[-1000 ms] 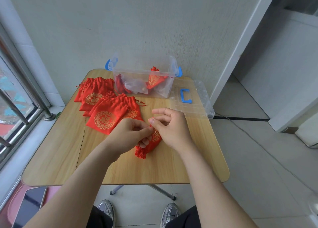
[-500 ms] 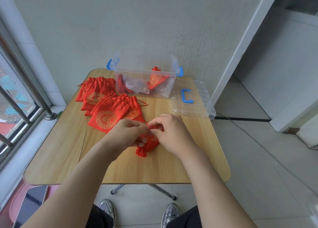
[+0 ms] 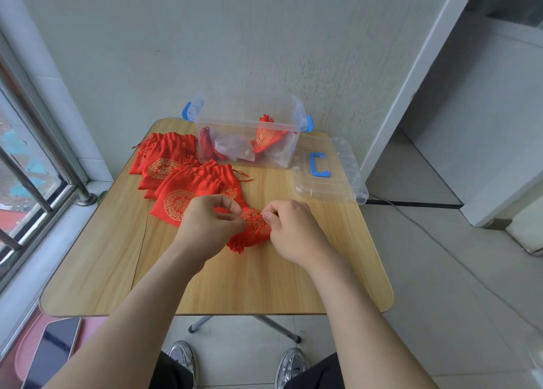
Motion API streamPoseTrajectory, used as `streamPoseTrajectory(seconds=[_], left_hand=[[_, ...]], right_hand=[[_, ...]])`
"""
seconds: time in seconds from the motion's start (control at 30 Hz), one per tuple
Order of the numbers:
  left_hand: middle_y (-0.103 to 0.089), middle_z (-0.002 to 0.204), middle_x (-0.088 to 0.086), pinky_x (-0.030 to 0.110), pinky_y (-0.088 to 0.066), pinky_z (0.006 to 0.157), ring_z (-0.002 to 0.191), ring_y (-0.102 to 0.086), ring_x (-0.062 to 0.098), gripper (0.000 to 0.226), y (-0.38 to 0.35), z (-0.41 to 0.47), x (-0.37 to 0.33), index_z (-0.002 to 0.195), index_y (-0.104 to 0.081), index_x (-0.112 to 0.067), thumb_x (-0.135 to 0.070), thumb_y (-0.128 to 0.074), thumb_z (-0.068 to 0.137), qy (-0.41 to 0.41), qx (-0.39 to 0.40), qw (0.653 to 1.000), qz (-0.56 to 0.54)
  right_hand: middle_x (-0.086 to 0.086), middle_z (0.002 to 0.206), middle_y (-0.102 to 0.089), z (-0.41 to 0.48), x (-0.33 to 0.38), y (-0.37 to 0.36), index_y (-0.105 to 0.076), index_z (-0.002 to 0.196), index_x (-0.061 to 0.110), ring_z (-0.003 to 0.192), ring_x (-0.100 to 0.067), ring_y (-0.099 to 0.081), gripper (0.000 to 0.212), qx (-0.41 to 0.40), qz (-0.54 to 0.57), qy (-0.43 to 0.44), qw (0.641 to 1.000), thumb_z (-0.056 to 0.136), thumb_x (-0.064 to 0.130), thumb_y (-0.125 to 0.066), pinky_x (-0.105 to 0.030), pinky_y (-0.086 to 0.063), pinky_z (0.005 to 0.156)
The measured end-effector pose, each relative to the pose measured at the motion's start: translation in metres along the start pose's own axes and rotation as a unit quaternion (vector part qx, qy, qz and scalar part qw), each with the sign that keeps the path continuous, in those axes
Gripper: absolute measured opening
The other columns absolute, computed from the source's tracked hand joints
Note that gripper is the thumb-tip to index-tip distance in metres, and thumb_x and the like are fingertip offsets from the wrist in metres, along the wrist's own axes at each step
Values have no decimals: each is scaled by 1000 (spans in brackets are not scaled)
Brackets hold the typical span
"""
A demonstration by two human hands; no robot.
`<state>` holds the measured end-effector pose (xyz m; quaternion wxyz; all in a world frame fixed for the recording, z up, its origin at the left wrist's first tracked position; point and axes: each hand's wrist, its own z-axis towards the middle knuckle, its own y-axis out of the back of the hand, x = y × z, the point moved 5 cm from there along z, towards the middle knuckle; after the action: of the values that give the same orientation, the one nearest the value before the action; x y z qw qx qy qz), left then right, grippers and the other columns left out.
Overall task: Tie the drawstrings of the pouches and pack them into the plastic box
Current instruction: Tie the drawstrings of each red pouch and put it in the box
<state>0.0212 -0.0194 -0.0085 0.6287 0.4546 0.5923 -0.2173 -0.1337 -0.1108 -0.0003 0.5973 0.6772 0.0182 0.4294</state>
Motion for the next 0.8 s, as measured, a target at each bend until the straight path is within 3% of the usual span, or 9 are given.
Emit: streamPoseTrajectory(seconds=[0.07,0.2,0.3,0.4,0.47,0.6,0.7,0.8], left_hand=[[-77,74,-2,29,-59,61,63,-71,15,22,0,-1,-5,72,-75,-20,-2,-80,84,-43,-33,998,40],[-78,87,-11,25,-64,71,78,-73,0,25,-1,-1,-8,78,-82,-25,-3,-77,88,-74,-45,991,99],[-79,90,-12,26,-63,69,76,-73,2,28,-4,-2,-11,80,-83,-26,-4,-67,88,-70,-25,991,111],[-79,78,0,32,-56,58,59,-64,7,23,-8,-5,-16,77,-83,-20,-15,-65,91,-67,-8,992,102],[-77,74,3,36,-57,63,62,-66,9,20,-9,-6,-18,77,-82,-19,-21,-68,90,-69,-1,993,92],[-79,82,-15,28,-60,80,83,-74,-1,8,-9,-6,-16,83,-82,-25,-21,-80,89,-95,15,990,99],[-79,77,-10,37,-63,77,76,-74,8,13,-7,-5,-13,83,-82,-29,-22,-79,93,-86,0,992,88],[-78,78,-7,43,-64,81,79,-75,13,13,-3,-2,-9,85,-80,-26,-21,-75,96,-72,-28,996,50]], right_hand=[[10,88,-64,-1,0,0,-71,95,15,90,-15,-59,21,15,24,1,1000,108,18,-55,-28,-43,73],[12,84,-62,-1,2,0,-72,98,14,80,-7,-58,22,31,79,-12,996,110,21,-54,-22,-41,66],[7,86,-66,-1,3,-2,-73,99,16,77,-7,-59,23,33,101,-30,994,110,23,-55,-19,-42,62],[5,87,-67,-1,1,-2,-73,99,20,76,-6,-60,22,27,115,-48,992,110,24,-55,-17,-40,59],[7,87,-66,-1,1,-1,-73,100,23,75,-4,-59,21,23,120,-58,991,110,25,-54,-14,-38,58],[6,90,-66,-1,-1,1,-74,102,22,77,-2,-58,22,11,135,-73,988,110,24,-53,-13,-37,58],[9,86,-66,-2,-1,1,-75,103,20,75,-1,-59,22,10,135,-75,988,110,24,-54,-8,-36,55],[8,90,-73,-3,2,3,-79,105,19,82,-4,-65,22,5,126,-62,990,108,23,-58,-13,-43,63]])
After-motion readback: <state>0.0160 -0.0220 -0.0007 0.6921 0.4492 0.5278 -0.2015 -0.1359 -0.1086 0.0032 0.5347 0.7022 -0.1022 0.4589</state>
